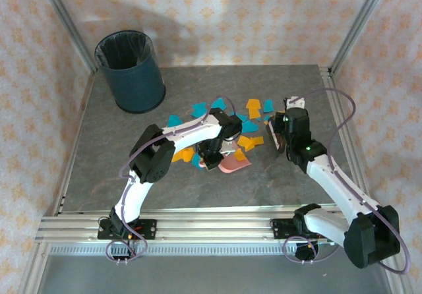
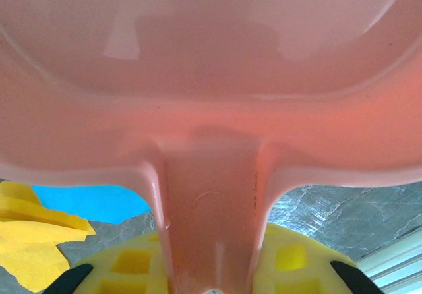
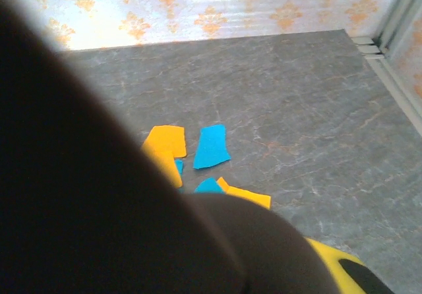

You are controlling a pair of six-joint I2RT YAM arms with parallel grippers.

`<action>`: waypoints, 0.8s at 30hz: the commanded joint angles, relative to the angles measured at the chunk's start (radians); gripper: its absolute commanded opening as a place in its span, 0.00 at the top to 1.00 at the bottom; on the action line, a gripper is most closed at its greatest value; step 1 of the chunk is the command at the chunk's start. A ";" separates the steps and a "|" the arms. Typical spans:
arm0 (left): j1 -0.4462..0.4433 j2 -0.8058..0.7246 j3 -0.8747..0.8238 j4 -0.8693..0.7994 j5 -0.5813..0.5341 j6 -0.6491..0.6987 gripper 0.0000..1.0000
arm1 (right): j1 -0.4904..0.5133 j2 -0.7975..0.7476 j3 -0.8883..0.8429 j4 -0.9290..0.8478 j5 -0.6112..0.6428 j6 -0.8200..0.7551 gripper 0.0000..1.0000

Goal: Sweep away the paper scraps from the table

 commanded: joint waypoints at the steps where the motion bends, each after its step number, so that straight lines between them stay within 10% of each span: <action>1: 0.010 0.027 0.026 -0.039 -0.023 -0.006 1.00 | 0.008 0.018 0.038 0.088 -0.079 -0.056 1.00; 24: 0.009 0.072 0.078 -0.052 -0.019 -0.002 1.00 | 0.009 0.011 0.098 -0.213 -0.500 -0.140 1.00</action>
